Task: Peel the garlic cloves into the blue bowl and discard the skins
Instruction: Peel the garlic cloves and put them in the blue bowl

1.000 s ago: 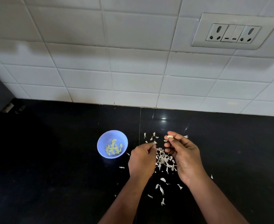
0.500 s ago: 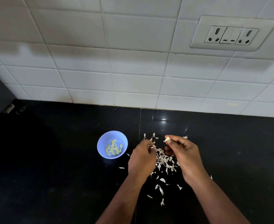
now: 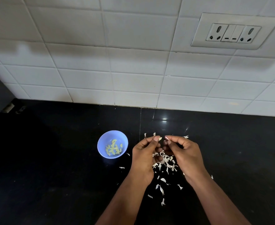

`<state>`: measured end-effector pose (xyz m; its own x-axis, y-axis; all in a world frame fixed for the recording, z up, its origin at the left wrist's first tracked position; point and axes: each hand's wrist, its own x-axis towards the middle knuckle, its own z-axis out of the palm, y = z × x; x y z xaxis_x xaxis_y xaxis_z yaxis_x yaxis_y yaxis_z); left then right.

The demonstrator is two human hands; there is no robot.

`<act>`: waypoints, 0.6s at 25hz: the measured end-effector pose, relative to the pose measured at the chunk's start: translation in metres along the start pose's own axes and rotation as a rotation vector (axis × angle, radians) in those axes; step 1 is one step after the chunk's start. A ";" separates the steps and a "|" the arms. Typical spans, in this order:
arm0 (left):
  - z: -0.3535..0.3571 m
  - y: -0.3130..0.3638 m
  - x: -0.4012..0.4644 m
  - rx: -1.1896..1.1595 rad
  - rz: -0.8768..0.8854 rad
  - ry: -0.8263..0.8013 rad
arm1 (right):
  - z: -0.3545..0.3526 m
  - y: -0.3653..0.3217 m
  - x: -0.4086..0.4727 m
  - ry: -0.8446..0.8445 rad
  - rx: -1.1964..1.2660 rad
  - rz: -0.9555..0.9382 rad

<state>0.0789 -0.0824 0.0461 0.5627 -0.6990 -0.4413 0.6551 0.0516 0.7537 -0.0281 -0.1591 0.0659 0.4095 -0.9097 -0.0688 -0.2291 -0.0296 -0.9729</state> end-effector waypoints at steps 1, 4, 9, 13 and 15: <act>0.000 0.001 0.000 -0.036 -0.023 0.010 | -0.001 0.004 0.002 -0.018 0.017 0.019; -0.002 0.000 0.001 -0.071 -0.049 0.014 | -0.004 0.012 0.004 -0.029 -0.085 -0.018; -0.004 0.002 -0.002 -0.094 -0.065 -0.017 | -0.007 0.008 0.002 0.142 -0.280 -0.170; -0.004 0.000 -0.002 -0.115 -0.086 0.013 | -0.009 0.014 0.004 0.068 -0.399 -0.137; -0.004 -0.001 -0.002 -0.116 -0.090 0.031 | -0.008 0.017 0.005 -0.070 -0.389 -0.078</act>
<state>0.0795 -0.0778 0.0444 0.5136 -0.6819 -0.5208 0.7563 0.0731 0.6501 -0.0374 -0.1671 0.0511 0.4947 -0.8687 -0.0259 -0.5067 -0.2640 -0.8207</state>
